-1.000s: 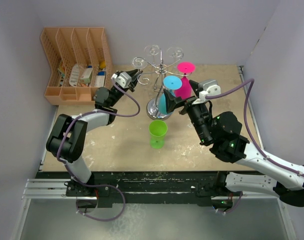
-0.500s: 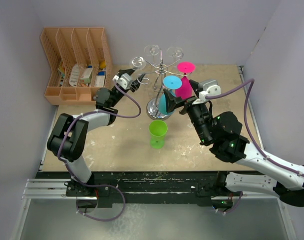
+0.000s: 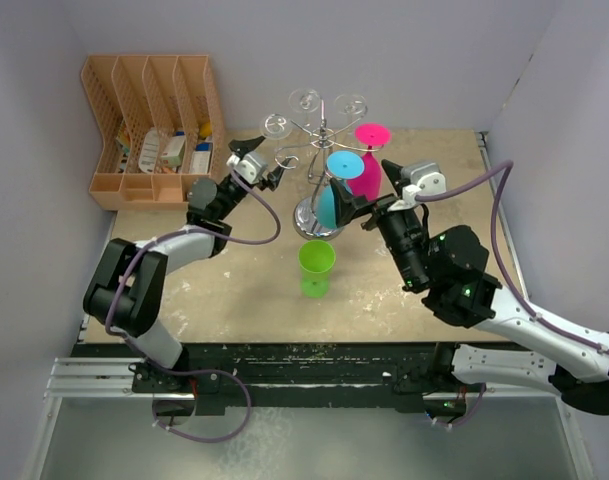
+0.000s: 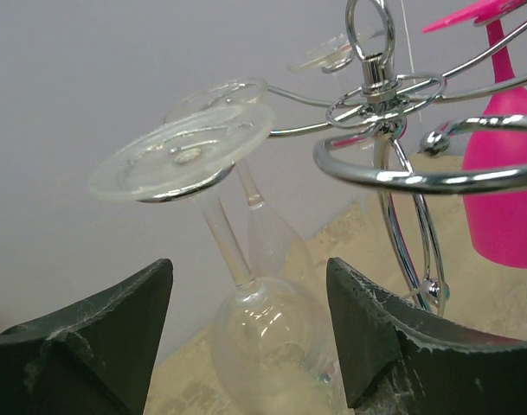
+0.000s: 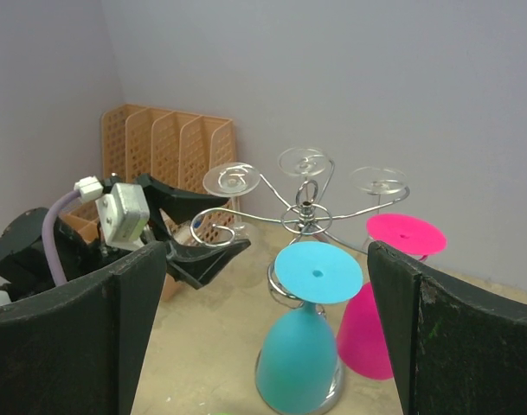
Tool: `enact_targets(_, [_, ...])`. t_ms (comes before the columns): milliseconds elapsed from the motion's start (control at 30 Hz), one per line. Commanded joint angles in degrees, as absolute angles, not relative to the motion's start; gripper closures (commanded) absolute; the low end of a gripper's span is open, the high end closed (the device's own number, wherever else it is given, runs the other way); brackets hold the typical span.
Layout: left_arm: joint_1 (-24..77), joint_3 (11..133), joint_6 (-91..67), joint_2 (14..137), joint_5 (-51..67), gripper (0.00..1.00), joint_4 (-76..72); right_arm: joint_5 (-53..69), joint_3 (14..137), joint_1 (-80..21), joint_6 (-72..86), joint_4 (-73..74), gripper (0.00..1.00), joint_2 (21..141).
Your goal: Place the wine glass upside down on the wine glass rack
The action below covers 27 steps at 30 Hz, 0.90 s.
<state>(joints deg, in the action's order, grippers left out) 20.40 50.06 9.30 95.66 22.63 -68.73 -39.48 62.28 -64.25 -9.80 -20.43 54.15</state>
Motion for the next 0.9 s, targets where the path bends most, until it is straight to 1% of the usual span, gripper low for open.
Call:
enact_targets(0, [20.54,48.83,13.03,88.50,21.00,0.25,-63.52,-38.66,62.08,-64.47,-11.28,-24.23,0.00,51.33])
enact_targets(133, [20.51,45.86,15.30,81.58,20.10,0.23,-57.16,-37.57,61.39,-64.45,-10.24,-22.47,0.00,49.02])
enact_targets(267, [19.96,44.61,16.79,76.05,17.26,0.23,-48.26,-37.75,61.56,-64.50,-7.96,-16.74,0.00,46.85])
enact_targets(333, [17.67,46.28,14.61,74.83,17.23,0.23,-40.31,-37.10,61.77,-64.46,-6.36,-12.41,0.00,45.58])
enact_targets(367, [16.61,47.45,13.30,74.40,17.42,0.19,-36.35,-36.72,61.83,-64.43,-5.50,-9.96,0.00,44.80])
enact_targets(433, [15.45,49.10,12.50,73.10,17.82,0.15,-28.18,-35.88,62.76,-64.44,-3.66,-4.36,0.00,43.29])
enact_targets(567, [15.02,52.95,13.70,70.66,19.25,0.12,-10.32,-34.72,64.47,-64.49,0.83,6.20,0.00,40.58])
enact_targets(700, [15.10,55.50,18.04,67.33,21.24,0.10,5.39,-32.37,62.15,-64.45,4.71,10.40,0.00,37.06])
enact_targets(833, [15.11,55.48,20.44,60.21,22.14,0.10,15.79,-29.44,58.36,-64.44,10.18,14.09,0.00,35.42])
enact_targets(867, [15.07,55.31,20.70,58.16,22.74,0.09,17.96,-29.08,55.49,-64.46,11.36,13.91,0.01,35.46])
